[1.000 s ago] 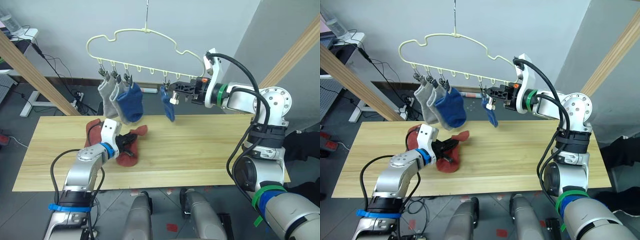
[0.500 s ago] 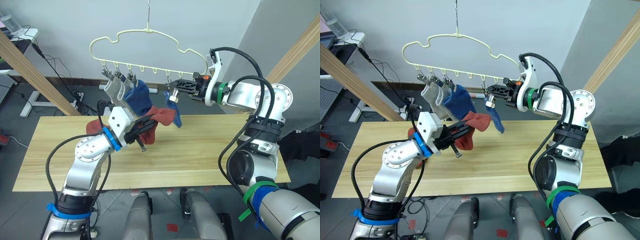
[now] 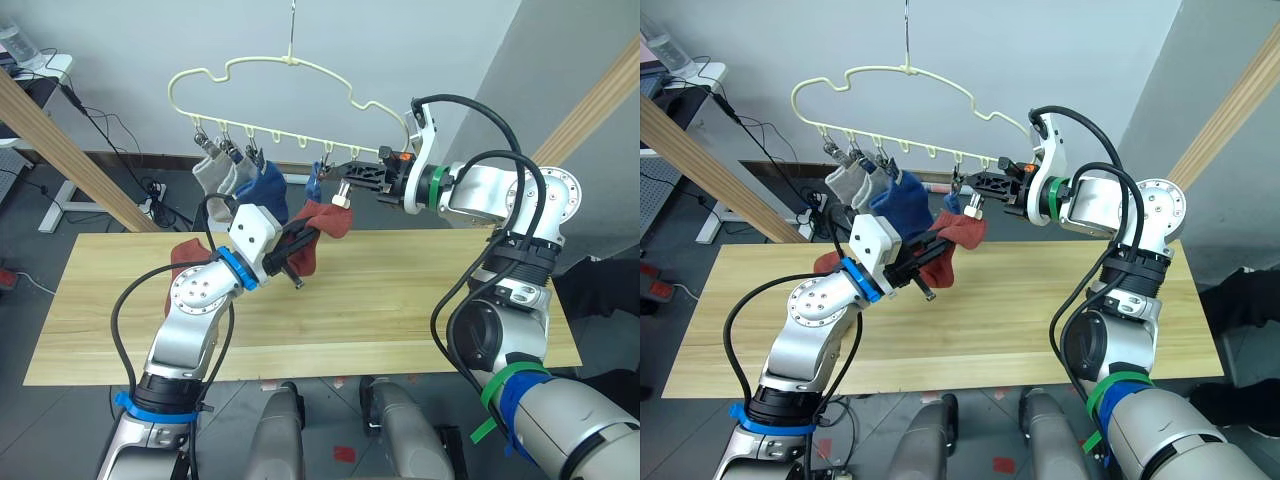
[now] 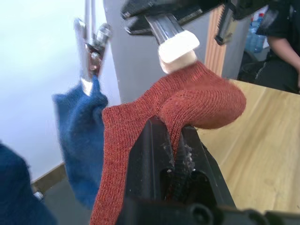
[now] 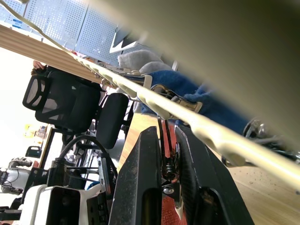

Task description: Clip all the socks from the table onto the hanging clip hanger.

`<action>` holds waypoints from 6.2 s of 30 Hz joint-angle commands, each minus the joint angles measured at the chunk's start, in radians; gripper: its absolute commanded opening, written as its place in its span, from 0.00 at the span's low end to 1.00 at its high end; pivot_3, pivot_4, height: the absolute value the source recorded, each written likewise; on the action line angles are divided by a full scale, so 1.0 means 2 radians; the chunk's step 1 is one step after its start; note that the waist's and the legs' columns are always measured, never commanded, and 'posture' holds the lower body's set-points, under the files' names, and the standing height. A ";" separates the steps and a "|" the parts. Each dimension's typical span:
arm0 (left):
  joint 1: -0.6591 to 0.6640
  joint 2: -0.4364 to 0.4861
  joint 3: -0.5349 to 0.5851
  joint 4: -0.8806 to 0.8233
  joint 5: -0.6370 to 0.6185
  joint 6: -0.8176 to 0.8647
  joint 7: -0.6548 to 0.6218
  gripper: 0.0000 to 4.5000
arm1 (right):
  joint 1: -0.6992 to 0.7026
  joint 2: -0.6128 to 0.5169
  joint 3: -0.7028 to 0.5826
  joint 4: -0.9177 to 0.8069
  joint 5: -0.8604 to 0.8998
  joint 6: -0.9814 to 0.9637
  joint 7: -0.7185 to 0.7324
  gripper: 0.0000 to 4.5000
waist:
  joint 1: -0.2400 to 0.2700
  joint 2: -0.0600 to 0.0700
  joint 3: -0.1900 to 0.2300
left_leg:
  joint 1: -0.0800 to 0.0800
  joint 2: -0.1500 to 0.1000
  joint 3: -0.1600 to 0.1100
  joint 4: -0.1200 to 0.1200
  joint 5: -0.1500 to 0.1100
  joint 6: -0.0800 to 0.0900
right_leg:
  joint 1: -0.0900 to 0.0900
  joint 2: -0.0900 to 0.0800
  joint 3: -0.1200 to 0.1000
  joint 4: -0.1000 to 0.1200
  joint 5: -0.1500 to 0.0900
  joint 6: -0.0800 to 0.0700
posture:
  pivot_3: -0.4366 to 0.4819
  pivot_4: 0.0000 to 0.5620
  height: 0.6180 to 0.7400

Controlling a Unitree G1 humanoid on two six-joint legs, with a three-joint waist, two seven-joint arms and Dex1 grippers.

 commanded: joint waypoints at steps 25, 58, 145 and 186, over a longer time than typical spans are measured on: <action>0.009 0.007 0.017 -0.021 -0.035 -0.019 -0.006 0.01 | -0.015 -0.001 -0.018 -0.006 0.006 0.008 -0.006 0.10 | 0.000 0.000 0.000 | 0.000 0.000 0.000 0.000 0.000 0.000 | 0.000 0.000 0.000 0.000 0.000 0.000 | 0.47 0.54 1.00; -0.006 -0.008 0.016 -0.013 -0.038 -0.015 0.010 0.01 | -0.010 0.014 -0.035 -0.003 0.065 0.018 -0.046 0.10 | 0.000 0.000 0.000 | 0.000 0.000 0.000 0.000 0.000 0.000 | 0.000 0.000 0.000 0.000 0.001 -0.001 | 0.47 0.54 1.00; -0.011 0.068 0.101 -0.157 -0.322 0.284 0.003 1.00 | 0.200 -0.001 0.315 -0.155 -0.389 -0.519 -0.122 0.80 | 0.000 0.000 0.000 | 0.001 0.000 0.000 0.003 0.000 0.000 | 0.001 0.000 0.000 0.001 0.000 0.000 | 0.49 0.54 1.00; -0.013 0.049 0.086 -0.143 -0.298 0.261 -0.004 1.00 | 0.160 0.028 0.291 -0.078 -0.414 -0.562 -0.150 0.10 | 0.001 0.000 0.000 | 0.000 0.000 0.000 0.005 0.000 0.000 | 0.001 0.000 0.000 0.004 0.001 -0.001 | 0.50 0.50 1.00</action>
